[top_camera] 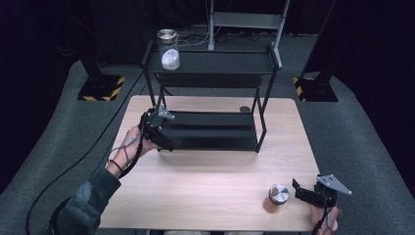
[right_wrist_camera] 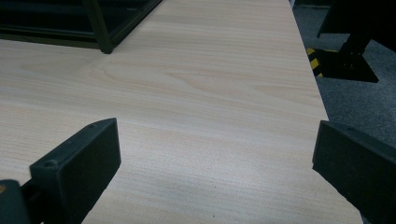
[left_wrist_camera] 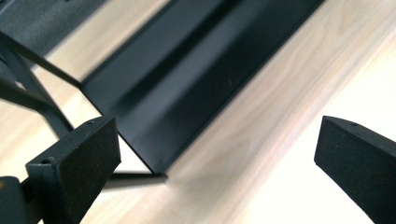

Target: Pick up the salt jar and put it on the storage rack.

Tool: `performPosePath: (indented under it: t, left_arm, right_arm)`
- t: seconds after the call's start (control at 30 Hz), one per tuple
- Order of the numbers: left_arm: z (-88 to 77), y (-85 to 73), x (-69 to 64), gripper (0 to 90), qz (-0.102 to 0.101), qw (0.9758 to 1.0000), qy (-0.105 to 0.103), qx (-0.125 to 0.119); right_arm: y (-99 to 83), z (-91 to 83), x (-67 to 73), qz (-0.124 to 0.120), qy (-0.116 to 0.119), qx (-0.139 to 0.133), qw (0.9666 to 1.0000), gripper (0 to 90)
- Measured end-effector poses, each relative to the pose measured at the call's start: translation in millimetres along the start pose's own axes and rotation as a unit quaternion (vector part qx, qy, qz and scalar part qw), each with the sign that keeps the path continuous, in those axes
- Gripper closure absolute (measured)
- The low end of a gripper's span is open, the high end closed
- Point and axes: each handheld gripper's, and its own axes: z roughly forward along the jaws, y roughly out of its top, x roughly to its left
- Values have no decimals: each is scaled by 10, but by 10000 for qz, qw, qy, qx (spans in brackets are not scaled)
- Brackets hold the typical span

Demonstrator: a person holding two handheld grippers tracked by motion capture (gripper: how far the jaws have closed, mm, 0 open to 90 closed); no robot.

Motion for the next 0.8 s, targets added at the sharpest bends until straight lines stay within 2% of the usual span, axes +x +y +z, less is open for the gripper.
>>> performPosePath:
  t: [0.1, 0.17, 0.37, 0.5, 0.7, 0.8]
  left_arm:
    - [122, -176, -59, 0, -107, 9999, -34, 12]
    - [213, -279, -143, 0, -103, 9999, 77, 100]
    - [453, -633, -365, 0, -284, 9991, 275, 170]
    - [562, -880, -410, 0, -560, 9981, 227, 79]
    - [654, -1205, -514, 0, -984, 9944, 359, -164]
    - [680, -1328, -542, 0, -1262, 9908, 408, -266]
  right_arm:
    - [4, 2, 2, -9, 0, 11, 10000, 0]
    - [6, 3, -1, -6, 4, 17, 10000, 0]
    - [7, 4, 3, -10, -2, 20, 10000, 0]
    - [12, 6, 5, -13, -2, 34, 10000, 0]
    - [13, 6, 5, -15, -3, 36, 10000, 0]
    - [11, 5, 5, -11, -4, 29, 10000, 0]
